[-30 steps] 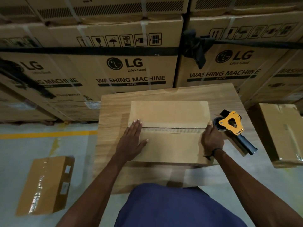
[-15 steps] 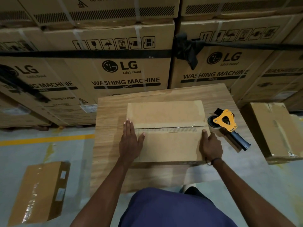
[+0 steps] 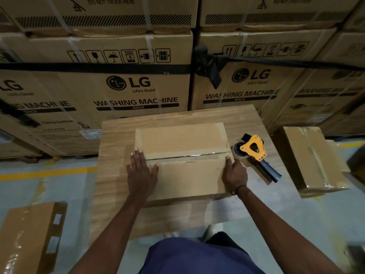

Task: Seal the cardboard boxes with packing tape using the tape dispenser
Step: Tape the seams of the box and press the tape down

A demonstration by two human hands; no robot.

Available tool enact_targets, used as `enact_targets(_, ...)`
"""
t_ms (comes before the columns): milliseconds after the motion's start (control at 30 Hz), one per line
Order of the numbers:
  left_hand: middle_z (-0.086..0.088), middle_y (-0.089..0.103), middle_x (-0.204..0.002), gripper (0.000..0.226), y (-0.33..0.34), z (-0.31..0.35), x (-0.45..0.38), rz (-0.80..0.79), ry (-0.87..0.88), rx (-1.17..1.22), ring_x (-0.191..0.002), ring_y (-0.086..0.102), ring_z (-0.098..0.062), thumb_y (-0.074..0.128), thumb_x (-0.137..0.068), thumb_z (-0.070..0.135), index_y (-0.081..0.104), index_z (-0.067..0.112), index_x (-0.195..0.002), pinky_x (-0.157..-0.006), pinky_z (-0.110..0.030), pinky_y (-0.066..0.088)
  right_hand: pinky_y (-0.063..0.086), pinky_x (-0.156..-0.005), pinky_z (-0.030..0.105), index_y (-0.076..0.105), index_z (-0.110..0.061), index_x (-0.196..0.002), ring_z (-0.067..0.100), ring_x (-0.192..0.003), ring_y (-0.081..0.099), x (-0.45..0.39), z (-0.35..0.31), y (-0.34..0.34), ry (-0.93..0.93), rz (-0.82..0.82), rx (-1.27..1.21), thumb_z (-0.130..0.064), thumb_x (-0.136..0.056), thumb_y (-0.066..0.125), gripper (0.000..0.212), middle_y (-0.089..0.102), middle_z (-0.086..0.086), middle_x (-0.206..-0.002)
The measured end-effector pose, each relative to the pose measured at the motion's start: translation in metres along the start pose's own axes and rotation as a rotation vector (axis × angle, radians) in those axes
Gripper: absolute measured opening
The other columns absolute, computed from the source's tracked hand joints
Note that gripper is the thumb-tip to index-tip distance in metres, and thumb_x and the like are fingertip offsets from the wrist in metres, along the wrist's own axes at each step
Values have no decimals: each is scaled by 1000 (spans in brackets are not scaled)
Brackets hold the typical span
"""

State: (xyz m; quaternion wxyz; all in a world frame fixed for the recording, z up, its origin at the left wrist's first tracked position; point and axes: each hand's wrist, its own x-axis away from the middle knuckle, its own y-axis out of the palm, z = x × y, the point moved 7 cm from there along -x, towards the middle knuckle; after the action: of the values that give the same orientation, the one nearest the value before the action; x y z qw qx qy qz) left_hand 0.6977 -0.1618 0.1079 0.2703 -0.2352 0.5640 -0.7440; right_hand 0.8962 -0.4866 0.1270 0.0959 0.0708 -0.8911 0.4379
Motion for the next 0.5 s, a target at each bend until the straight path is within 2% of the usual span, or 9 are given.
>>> enact_targets(100, -12, -2, -172, 84, 3, 9, -43, -110, -32, -45, -159, -1, -31, 24, -104, 62, 3, 5, -164, -125, -57, 10, 45, -86, 46, 55, 4, -117, 49, -110, 60, 20, 2, 6, 70, -38, 1, -49, -109, 34, 57, 64, 31, -119)
enact_targets(167, -12, -8, -172, 87, 3, 20, -72, -136, -63, -33, -159, -6, -30, 23, -104, 63, -3, 5, -163, -126, -56, 5, 44, -87, 44, 54, 7, -115, 48, -111, 60, 37, 4, 16, 74, -93, 60, -42, -111, 35, 53, 63, 33, -119)
enact_targets(233, -13, -11, -171, 88, 5, 32, -93, -154, -100, -22, -159, -8, -30, 22, -104, 63, -6, 4, -162, -126, -56, 5, 46, -85, 43, 59, 8, -108, 47, -106, 63, 51, 3, 24, -13, -170, 160, -42, -110, 33, 56, 66, 33, -110)
enact_targets(333, -15, -12, -171, 91, 10, 46, -95, -175, -123, -4, -158, -8, -31, 21, -103, 65, -6, 2, -162, -126, -56, 6, 56, -76, 40, 68, -3, -89, 40, -88, 72, 53, -6, 10, -159, -248, 425, -57, -100, 29, 67, 73, 20, -89)
enact_targets(433, -17, -1, -171, 92, 17, 60, -57, -118, -103, 41, -159, -1, -32, 26, -101, 64, 2, 0, -162, -126, -56, 8, 46, -64, 32, 66, -8, -89, 36, -87, 70, 21, -36, -17, -292, -121, 660, -58, -98, 47, 54, 70, 13, -90)
enact_targets(500, -18, 8, -171, 90, 14, 66, -17, -31, -73, 70, -159, 6, -32, 32, -99, 60, 9, -1, -162, -126, -56, 10, 47, -64, 37, 64, -8, -91, 39, -87, 67, -6, -71, -24, -434, -40, 560, -48, -95, 57, 41, 68, 17, -91)
